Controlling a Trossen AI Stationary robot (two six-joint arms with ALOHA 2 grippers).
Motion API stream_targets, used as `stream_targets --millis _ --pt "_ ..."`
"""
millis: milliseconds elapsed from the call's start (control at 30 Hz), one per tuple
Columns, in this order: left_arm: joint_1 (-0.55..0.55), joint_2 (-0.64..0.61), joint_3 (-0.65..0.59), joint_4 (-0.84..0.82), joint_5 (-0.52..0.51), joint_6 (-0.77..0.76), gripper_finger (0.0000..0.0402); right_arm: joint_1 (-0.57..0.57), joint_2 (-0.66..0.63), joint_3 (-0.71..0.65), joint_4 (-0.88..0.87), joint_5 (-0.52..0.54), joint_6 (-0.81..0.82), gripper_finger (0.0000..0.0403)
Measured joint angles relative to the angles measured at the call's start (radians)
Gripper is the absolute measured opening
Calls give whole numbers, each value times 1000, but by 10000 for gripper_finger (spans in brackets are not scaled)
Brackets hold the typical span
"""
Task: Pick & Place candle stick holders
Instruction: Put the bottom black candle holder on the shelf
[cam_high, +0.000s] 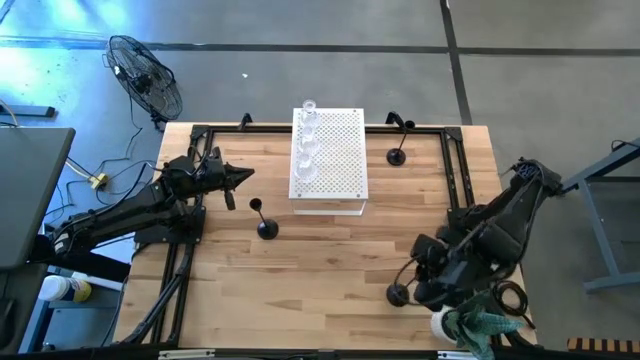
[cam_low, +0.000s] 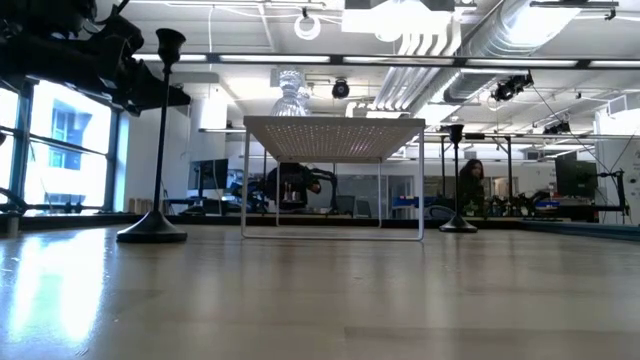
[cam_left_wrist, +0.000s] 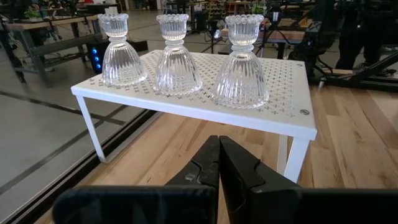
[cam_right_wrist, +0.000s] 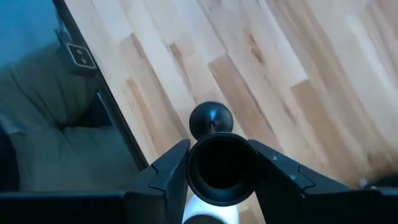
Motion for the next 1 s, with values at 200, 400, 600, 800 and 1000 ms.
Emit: stream_targets --millis 200,400,600,800,1000 --pt "0 0 0 -7 0 0 1 -118 -37 8 58 -22 -205 149" --pt "0 0 0 -7 0 0 1 -250 -38 94 99 -30 -483 149" --pt "0 0 0 -7 0 1 1 -395 -38 184 105 -24 -691 149" --pt "0 0 0 -7 0 1 1 -571 -38 271 115 -46 -843 149" --pt "0 0 0 -7 0 6 1 -745 -30 372 135 -67 -997 149"
